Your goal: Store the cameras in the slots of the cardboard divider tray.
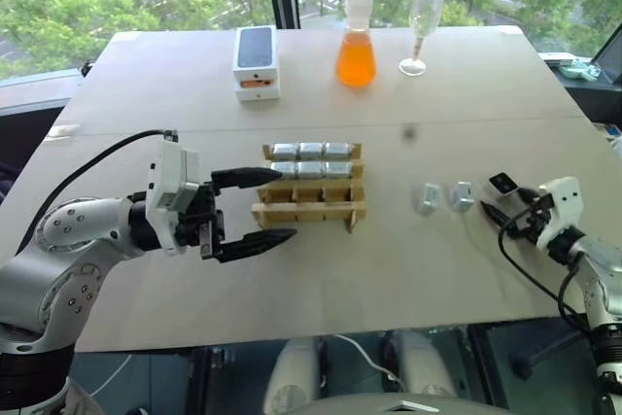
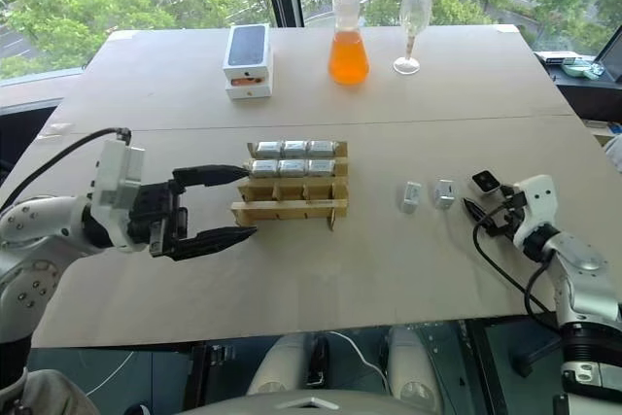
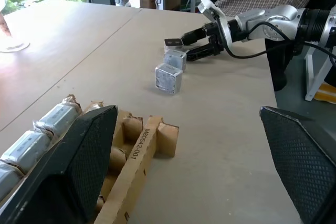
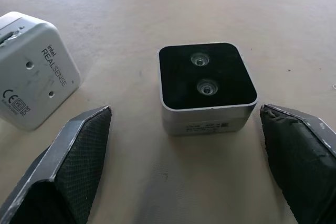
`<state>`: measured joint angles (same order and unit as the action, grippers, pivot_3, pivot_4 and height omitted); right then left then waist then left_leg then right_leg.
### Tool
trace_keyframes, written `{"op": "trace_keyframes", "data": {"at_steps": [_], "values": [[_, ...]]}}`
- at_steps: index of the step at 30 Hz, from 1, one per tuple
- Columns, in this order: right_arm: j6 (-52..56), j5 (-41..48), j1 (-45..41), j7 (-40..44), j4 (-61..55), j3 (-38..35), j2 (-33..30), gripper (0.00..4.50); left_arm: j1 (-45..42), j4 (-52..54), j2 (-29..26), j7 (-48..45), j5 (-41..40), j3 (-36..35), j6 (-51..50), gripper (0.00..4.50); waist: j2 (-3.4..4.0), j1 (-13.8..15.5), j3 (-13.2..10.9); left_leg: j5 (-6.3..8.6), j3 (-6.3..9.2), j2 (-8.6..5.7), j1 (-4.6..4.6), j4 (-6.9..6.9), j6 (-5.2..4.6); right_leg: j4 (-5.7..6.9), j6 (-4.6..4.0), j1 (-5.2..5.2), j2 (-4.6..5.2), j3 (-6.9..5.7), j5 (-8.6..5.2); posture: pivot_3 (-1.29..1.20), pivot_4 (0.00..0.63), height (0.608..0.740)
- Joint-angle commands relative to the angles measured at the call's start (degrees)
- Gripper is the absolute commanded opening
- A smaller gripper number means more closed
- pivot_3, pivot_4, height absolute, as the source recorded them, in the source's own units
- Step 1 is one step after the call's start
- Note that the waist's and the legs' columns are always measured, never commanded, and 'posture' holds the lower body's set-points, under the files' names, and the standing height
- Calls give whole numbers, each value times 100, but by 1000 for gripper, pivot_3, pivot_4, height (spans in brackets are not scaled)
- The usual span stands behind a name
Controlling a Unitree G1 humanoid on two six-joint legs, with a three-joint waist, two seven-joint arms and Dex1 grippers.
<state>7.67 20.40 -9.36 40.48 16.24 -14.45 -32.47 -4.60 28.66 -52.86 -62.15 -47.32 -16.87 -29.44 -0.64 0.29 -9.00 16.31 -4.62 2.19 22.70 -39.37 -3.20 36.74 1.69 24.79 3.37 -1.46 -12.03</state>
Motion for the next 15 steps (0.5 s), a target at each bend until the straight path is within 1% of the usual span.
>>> {"op": "trace_keyframes", "data": {"at_steps": [1, 3, 5, 7, 13, 15], "values": [[-39, 79, -97, -39, -120, -145, 15, 4252, -88, 105, -75, 3, 128, -28, 74, 4497, 0, -2, 0, 0, 0, 0, 0, 0, 0, 0, 0, 0, -1, 0, 0, 0, 150, 740], [-61, 103, -104, -23, -120, -161, 30, 3627, -86, 81, -56, -4, 184, -33, 99, 4500, 0, -5, 0, 0, 0, 0, -1, 0, 0, 0, 0, 0, -3, 1, 0, 0, 150, 740], [-102, 103, -105, 14, -125, -160, 31, 2602, -47, 81, -44, -27, 244, -40, 128, 4500, 1, -5, 0, 0, 0, 1, -1, 0, 1, 0, -1, 0, -3, 2, 0, 0, 150, 740], [-195, 71, -112, 11, -101, -165, 36, 1688, -12, 80, -44, -54, 343, -31, 178, 4500, 1, -7, 0, -1, 0, 1, -1, 0, 2, 0, -1, 0, -4, 2, 0, 0, 150, 740], [-584, -58, -172, -125, -13, -196, 57, 1681, 2, 38, 4, -96, 404, -12, 236, 4500, 1, -19, -1, -1, -1, 1, -1, 0, 2, 0, 0, 0, -4, 4, 1, 0, 150, 740], [-942, -153, -233, -95, -9, -169, 36, 1681, -5, 11, 34, -77, 421, -9, 247, 4500, 2, -27, -1, -2, -1, 1, -1, 0, 3, 1, 0, 0, -4, 4, 1, 0, 150, 740]]}}
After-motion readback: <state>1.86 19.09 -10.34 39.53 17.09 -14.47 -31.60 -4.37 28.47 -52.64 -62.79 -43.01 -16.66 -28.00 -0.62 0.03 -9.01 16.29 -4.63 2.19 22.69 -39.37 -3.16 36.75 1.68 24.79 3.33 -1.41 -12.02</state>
